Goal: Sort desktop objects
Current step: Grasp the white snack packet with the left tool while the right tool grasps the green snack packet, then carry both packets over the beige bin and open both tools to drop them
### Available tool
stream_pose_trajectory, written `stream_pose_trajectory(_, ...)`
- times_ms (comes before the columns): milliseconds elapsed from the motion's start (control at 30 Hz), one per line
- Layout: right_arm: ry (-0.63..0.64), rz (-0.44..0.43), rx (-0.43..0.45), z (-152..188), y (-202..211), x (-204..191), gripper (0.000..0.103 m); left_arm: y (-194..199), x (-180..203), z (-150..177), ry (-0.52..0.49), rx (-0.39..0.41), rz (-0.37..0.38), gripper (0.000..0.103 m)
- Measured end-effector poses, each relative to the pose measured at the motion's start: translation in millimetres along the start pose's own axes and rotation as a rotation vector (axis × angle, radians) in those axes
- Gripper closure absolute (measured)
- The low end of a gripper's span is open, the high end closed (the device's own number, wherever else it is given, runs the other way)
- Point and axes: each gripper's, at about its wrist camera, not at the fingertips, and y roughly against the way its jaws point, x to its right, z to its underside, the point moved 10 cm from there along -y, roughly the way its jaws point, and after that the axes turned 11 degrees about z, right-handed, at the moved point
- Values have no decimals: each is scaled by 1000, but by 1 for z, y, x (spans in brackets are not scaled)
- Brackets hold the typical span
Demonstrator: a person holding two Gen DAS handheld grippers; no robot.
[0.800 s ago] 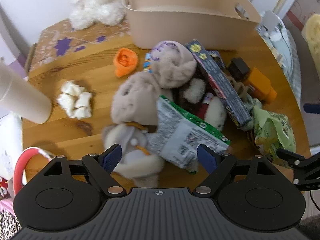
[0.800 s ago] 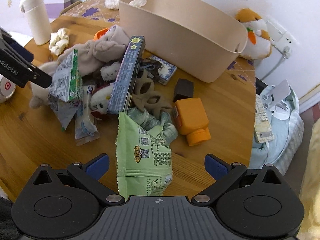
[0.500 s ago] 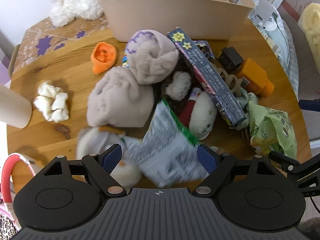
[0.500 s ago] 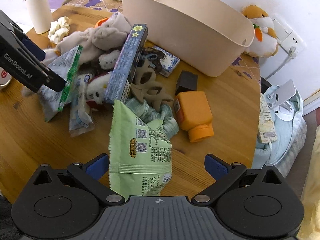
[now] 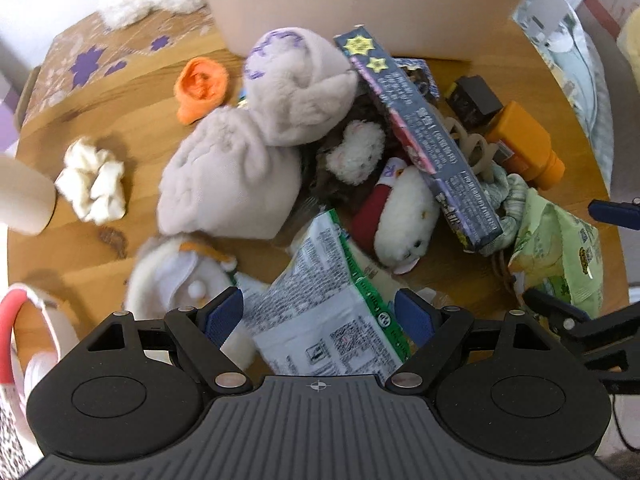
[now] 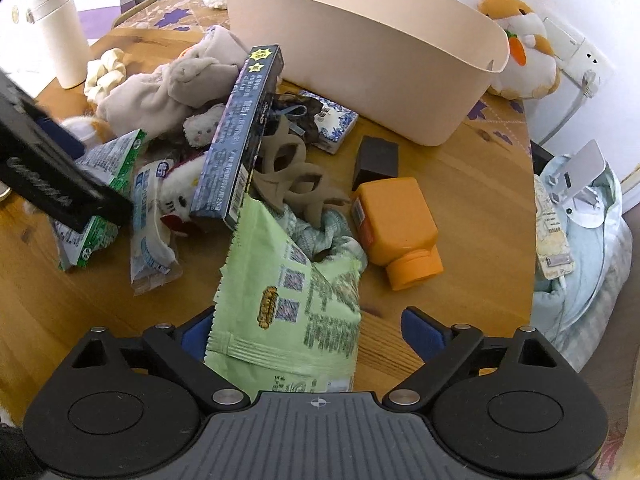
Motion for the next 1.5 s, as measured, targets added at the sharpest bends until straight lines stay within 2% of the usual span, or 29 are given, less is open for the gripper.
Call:
stream_pose_trajectory(167, -14, 14, -1, -1, -5, -3, 8, 0, -14, 16, 70, -28, 9, 18)
stream_pose_trajectory(400, -67, 7, -42, 7, -15, -1, 21, -13, -20, 33, 142, -53, 34, 18)
stream_pose_trajectory(533, -104, -1, -61, 13, -19, -1, 34, -19, -23, 41, 155, -65, 31, 30)
stream_pose_trajectory(667, -130, 2, -58, 15, -19, 0, 38, -20, -23, 43, 137, -65, 30, 41)
stream_pose_trajectory(833, -176, -22, -60, 18, -13, 4, 41, -13, -17, 45, 109, -56, 53, 47)
stream_pose_trajectory(967, -203, -22, -29, 18, 1, 11, 41, 0, -12, 45, 95, -29, 66, 48)
stream_pose_trajectory(1100, -221, -19, 15, 7, 19, 23, 41, 21, -6, 36, 84, 19, 82, 48)
stream_pose_trajectory(1200, -230, -8, 57, -7, 30, 35, 41, 38, -3, 15, 78, 72, 96, 48)
stream_pose_trajectory(1333, -225, 20, 124, -35, 45, 53, 41, 63, 6, -5, 63, 135, 96, 47)
stream_pose_trajectory(1500, -220, 44, 217, -77, 63, 78, 41, 91, -7, -50, 52, 225, 80, 47)
